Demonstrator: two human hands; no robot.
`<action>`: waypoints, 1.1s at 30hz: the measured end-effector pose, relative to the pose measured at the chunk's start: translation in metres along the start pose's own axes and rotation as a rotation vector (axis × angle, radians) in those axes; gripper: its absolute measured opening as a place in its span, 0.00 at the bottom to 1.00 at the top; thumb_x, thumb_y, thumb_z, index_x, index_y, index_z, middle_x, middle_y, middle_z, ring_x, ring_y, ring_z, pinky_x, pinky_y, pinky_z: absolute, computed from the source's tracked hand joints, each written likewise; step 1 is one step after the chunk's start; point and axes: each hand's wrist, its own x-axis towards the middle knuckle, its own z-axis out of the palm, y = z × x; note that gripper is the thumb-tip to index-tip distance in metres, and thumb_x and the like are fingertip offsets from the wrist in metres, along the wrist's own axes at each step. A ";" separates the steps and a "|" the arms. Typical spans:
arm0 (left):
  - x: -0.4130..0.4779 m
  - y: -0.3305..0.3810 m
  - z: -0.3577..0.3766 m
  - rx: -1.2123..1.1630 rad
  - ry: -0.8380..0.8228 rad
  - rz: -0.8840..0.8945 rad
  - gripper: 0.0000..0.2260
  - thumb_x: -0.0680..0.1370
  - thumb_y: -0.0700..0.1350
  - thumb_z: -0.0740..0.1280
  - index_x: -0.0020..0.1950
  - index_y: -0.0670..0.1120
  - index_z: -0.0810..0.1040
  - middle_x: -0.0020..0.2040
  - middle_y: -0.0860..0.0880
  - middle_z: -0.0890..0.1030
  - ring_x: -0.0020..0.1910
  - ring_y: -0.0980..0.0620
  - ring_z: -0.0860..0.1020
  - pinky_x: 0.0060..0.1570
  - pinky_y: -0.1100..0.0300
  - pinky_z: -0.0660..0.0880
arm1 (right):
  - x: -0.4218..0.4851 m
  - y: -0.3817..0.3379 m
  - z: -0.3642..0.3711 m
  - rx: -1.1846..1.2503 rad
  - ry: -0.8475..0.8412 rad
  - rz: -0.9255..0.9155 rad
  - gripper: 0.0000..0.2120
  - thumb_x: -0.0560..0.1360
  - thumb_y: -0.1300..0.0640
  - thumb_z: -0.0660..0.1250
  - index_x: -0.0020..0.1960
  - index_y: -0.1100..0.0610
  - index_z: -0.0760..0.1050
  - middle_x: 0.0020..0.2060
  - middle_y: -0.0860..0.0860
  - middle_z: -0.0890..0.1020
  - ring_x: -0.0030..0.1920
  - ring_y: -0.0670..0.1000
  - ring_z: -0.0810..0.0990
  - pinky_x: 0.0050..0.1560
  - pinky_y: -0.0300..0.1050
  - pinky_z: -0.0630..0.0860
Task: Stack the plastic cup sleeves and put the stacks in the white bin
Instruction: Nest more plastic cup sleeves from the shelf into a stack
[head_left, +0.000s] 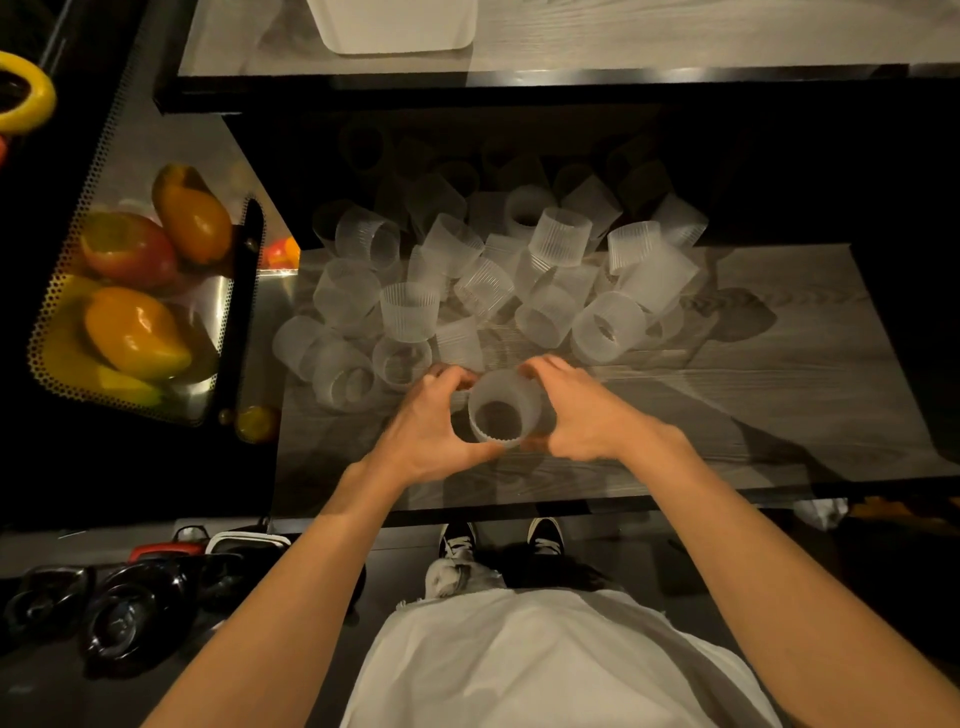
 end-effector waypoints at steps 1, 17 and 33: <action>0.001 -0.004 0.001 0.003 -0.041 -0.024 0.36 0.61 0.61 0.79 0.66 0.53 0.73 0.62 0.55 0.73 0.61 0.59 0.72 0.61 0.65 0.71 | 0.003 0.001 0.001 -0.087 -0.056 0.049 0.45 0.68 0.49 0.79 0.77 0.48 0.58 0.72 0.49 0.65 0.71 0.58 0.70 0.67 0.59 0.72; 0.040 -0.017 0.001 -0.881 -0.054 -0.840 0.19 0.75 0.29 0.56 0.61 0.40 0.79 0.61 0.42 0.81 0.62 0.43 0.78 0.63 0.49 0.72 | 0.091 -0.040 -0.028 -0.110 -0.053 0.041 0.34 0.76 0.70 0.63 0.78 0.51 0.63 0.74 0.52 0.68 0.73 0.57 0.70 0.69 0.45 0.67; 0.050 0.009 -0.029 -1.052 0.199 -0.507 0.12 0.81 0.39 0.64 0.62 0.51 0.79 0.54 0.47 0.82 0.53 0.50 0.81 0.58 0.53 0.75 | 0.068 -0.023 -0.057 0.431 0.250 -0.013 0.13 0.83 0.53 0.62 0.66 0.54 0.76 0.33 0.49 0.75 0.27 0.37 0.74 0.32 0.31 0.69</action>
